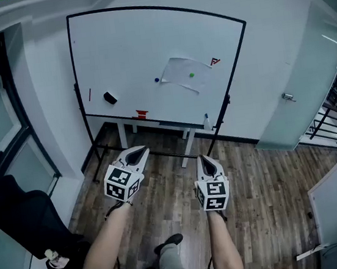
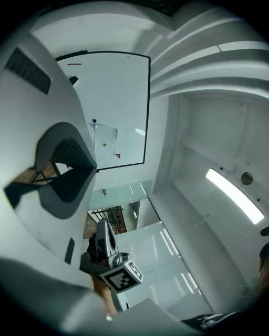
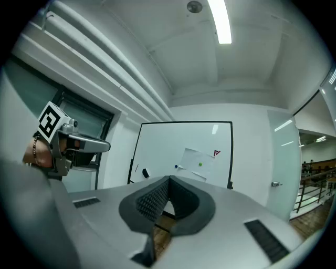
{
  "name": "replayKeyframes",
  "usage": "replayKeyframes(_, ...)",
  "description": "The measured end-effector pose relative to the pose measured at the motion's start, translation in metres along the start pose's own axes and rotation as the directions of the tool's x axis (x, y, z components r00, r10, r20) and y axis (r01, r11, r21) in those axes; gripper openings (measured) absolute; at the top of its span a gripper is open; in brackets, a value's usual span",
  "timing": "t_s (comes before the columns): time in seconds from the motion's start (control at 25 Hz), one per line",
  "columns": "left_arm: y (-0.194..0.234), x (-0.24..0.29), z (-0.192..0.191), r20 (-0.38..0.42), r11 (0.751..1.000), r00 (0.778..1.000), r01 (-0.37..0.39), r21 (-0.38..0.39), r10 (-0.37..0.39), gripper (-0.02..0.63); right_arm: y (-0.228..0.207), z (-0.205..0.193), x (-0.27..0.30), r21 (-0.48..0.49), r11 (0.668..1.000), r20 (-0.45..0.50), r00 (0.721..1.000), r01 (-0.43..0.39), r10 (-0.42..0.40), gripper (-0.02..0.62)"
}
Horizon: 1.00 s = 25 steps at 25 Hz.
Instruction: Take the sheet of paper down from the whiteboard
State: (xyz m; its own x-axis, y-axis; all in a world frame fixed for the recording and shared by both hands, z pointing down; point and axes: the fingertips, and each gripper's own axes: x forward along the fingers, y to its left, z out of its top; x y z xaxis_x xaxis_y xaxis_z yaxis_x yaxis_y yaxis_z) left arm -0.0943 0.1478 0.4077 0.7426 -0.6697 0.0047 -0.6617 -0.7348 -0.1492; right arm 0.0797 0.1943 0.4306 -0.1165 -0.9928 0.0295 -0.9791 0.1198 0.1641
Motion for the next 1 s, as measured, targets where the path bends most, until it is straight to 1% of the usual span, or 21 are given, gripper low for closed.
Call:
replayKeyframes(0.2,-0.004,-0.013,-0.001,-0.002,1.000,1.000,-0.011,0.005,0.011,0.020,0.004,-0.003,-0.008,-0.010,1.000,-0.008,1.000,-0.002,0.002,0.023)
replayKeyframes(0.44,0.004,-0.024,-0.004,-0.005,0.999,0.999,-0.033,0.005,0.033,0.020,0.014,-0.001,-0.007,-0.003,1.000,0.002,1.000,-0.005,0.005,0.023)
replayKeyframes(0.76,0.011,-0.020,-0.012,-0.017,0.999,0.999,-0.033,-0.010,0.033,0.020,0.014,-0.006,0.005,-0.018,1.000,-0.012,1.000,-0.010,0.010,0.023)
replayKeyframes(1.0,0.012,-0.005,-0.021,-0.027,1.000,0.999,-0.024,-0.017,0.023,0.020,0.006,-0.009,0.018,-0.010,1.000,-0.012,1.000,-0.014,0.014,0.023)
